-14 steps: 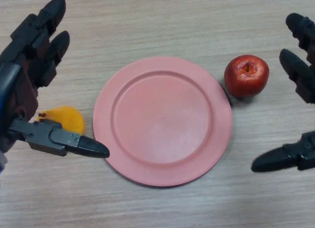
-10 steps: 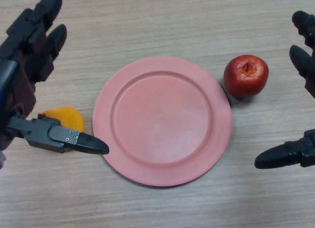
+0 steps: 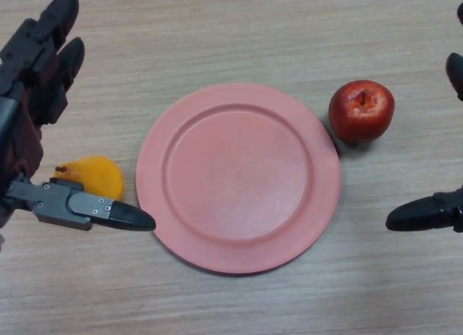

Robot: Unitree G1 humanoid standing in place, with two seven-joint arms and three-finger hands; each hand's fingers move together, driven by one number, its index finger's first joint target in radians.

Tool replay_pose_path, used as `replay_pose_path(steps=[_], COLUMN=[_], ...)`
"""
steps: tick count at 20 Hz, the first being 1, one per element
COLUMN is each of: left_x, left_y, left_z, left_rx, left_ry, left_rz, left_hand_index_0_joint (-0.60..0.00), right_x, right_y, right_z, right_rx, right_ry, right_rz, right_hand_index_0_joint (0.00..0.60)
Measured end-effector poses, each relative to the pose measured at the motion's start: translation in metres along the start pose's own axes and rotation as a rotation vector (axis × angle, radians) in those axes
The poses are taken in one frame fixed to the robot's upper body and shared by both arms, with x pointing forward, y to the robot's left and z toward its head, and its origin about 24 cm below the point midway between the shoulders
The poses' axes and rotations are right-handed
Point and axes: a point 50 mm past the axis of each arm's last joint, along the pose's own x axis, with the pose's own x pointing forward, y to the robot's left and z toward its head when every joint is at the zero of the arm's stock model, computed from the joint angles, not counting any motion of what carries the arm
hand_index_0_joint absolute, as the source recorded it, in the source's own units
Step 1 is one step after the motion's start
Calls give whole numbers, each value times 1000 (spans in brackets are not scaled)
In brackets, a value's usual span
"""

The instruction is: Pick up the red apple and place it on the plate

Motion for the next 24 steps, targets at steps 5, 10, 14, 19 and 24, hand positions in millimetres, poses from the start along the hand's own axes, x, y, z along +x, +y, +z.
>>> replay_pose_path(steps=[5, 10, 14, 19, 24], left_x=[-4, -5, -10, -15, -21], left_y=[0, -3, -8, -1, 12], left_z=[-5, -11, -11, -1, -1], left_rx=[-13, -58, -84, -83, -89], left_ry=[26, 92, 97, 111, 111], left_rz=[7, 3, 0, 16, 52], left_hand_index_0_joint=[0, 0, 0, 0, 0], right_x=[29, 68, 95, 124, 134], right_y=[-25, -27, -15, -12, 2], right_z=[-16, -36, -67, -95, -107], right_rx=[-136, -214, -305, -443, -633], right_ry=[9, -13, -23, 10, 76], right_rz=[-117, -121, -91, -58, 13], right_hand_index_0_joint=[0, 0, 0, 50, 600])
